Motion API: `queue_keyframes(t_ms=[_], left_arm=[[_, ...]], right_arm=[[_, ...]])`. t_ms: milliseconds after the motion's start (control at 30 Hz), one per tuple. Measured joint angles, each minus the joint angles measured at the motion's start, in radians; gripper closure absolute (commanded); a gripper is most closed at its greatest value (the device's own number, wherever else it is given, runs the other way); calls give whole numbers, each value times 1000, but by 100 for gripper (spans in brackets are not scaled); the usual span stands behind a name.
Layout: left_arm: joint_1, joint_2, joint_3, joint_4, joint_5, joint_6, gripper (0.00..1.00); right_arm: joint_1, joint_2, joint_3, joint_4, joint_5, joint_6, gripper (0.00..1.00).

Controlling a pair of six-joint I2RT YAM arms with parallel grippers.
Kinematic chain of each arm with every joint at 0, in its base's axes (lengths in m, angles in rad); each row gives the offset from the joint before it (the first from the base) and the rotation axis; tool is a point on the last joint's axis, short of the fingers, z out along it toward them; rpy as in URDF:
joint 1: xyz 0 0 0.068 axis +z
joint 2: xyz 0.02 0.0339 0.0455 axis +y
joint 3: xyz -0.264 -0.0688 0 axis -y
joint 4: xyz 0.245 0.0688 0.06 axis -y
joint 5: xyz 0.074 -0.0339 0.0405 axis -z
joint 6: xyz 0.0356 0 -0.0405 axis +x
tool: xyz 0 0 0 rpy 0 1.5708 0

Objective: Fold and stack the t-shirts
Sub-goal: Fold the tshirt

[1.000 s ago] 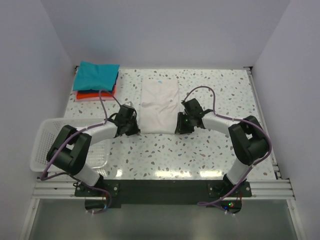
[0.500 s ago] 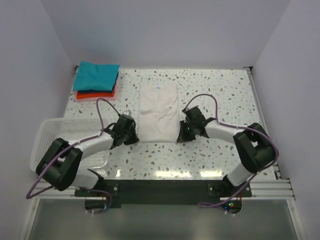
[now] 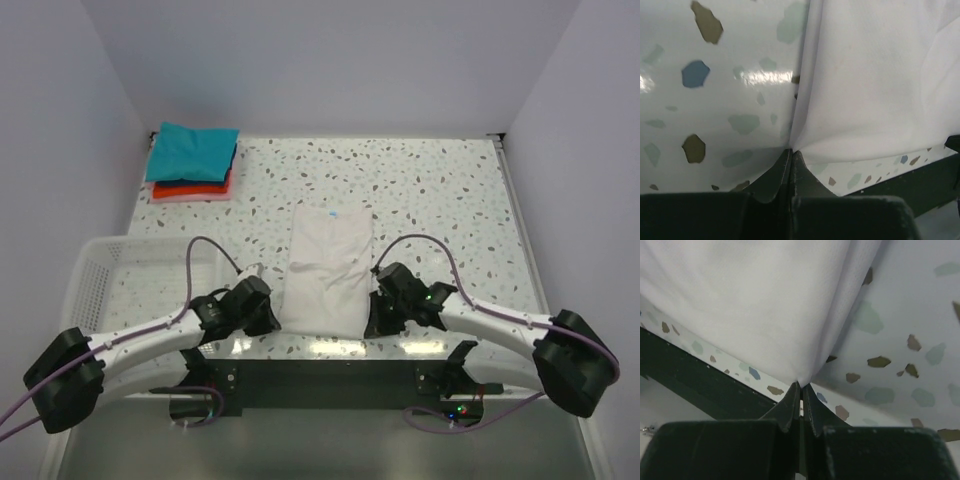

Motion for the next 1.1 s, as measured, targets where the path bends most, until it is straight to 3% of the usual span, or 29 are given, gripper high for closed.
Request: queue_keyframes(t_ms=[167, 333, 733, 1100], left_arm=[[-161, -76, -25, -76, 6, -124, 100], [-294, -134, -18, -196, -5, -222, 100], [-311, -135, 237, -352, -175, -209, 100], [-293, -60, 503, -452, -394, -136, 100]], right_arm=[[115, -170, -63, -64, 4, 114, 100], [146, -320, -82, -171, 22, 185, 100], [148, -360, 130, -376, 189, 172, 100], [91, -286, 426, -484, 351, 37, 100]])
